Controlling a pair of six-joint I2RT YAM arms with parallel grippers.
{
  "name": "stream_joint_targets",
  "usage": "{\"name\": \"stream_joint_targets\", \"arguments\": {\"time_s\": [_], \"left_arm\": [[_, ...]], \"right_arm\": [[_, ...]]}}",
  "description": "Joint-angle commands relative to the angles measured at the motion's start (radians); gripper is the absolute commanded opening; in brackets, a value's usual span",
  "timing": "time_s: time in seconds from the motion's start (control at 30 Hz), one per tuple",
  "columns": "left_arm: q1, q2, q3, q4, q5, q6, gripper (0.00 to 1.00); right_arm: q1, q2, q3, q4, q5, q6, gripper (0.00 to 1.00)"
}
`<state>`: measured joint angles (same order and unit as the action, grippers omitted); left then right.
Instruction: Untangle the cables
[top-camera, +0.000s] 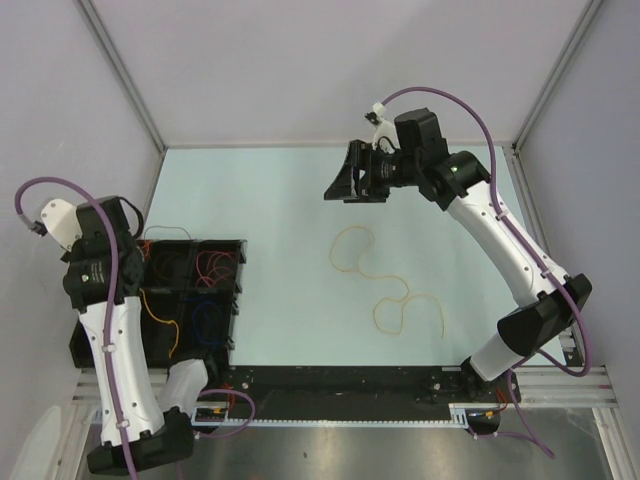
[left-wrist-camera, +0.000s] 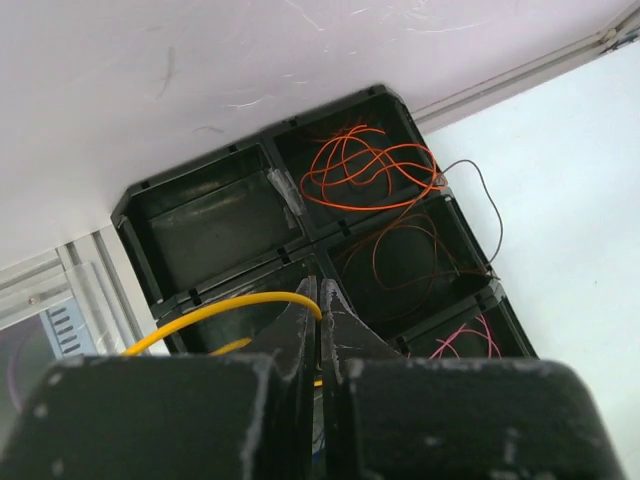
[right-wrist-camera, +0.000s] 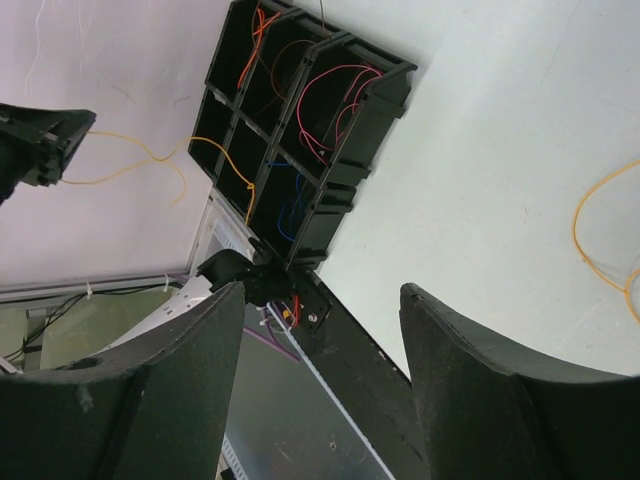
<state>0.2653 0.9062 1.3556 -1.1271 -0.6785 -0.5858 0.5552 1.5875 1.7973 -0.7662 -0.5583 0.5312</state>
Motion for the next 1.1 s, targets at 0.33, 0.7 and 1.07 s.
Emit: {"name": "stream_joint_targets", "arguments": {"time_s": [0.33, 0.7, 1.07], "left_arm": [[0.023, -0.116, -0.326, 0.105, 0.054, -0.074, 0.01], [0.026, -0.133, -0.464, 0.167, 0.129, -0.078, 0.06], [0.055, -0.032, -0.478, 0.202, 0.22, -0.098, 0.21]], "right_arm": [[-0.018, -0.012, -0.015, 0.022, -0.04, 0.024, 0.67], [-0.02, -0.012, -0.027, 0.018, -0.048, 0.036, 0.66], [-0.023, -0.006, -0.024, 0.005, -0.046, 0.038, 0.66]]}}
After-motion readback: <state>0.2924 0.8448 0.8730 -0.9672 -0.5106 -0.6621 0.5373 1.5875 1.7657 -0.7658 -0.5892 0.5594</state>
